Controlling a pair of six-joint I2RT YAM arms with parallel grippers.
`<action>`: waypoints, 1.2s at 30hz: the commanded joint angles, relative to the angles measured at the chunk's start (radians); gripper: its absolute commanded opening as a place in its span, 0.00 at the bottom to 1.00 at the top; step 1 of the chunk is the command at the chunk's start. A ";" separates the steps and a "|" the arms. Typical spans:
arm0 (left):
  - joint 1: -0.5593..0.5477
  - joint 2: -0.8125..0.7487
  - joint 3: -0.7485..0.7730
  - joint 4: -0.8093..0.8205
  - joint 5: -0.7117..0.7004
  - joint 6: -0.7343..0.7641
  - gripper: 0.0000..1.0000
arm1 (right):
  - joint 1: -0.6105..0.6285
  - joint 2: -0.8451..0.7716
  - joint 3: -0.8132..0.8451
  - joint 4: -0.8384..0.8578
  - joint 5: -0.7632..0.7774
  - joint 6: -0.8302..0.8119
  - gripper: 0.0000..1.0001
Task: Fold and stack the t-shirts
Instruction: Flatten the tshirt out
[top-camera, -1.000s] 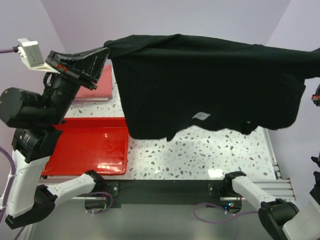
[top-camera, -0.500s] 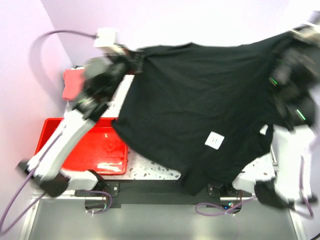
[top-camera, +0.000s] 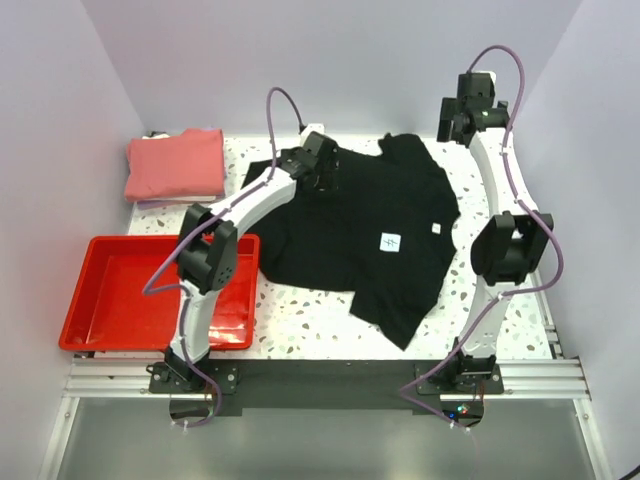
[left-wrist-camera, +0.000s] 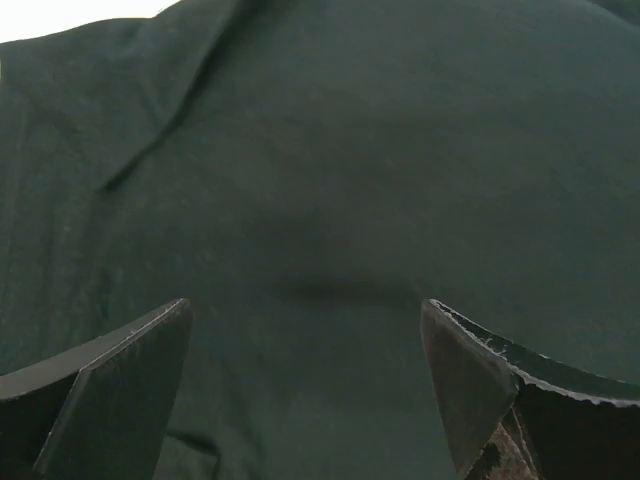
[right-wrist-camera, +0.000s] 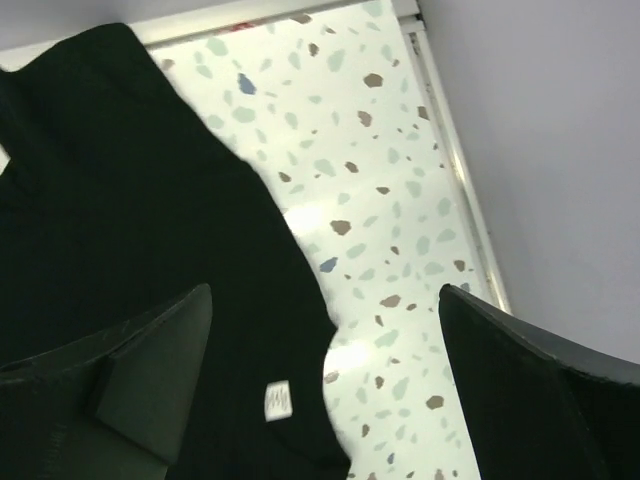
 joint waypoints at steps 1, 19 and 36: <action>0.004 -0.188 -0.077 0.101 0.035 -0.004 1.00 | 0.004 -0.224 -0.046 0.048 -0.080 0.091 0.99; -0.004 -0.489 -0.597 0.292 0.248 -0.090 1.00 | 0.268 -0.658 -1.072 0.283 -0.450 0.399 0.99; -0.053 -0.187 -0.447 0.232 0.254 -0.075 1.00 | 0.267 -0.313 -0.994 0.258 -0.287 0.379 0.99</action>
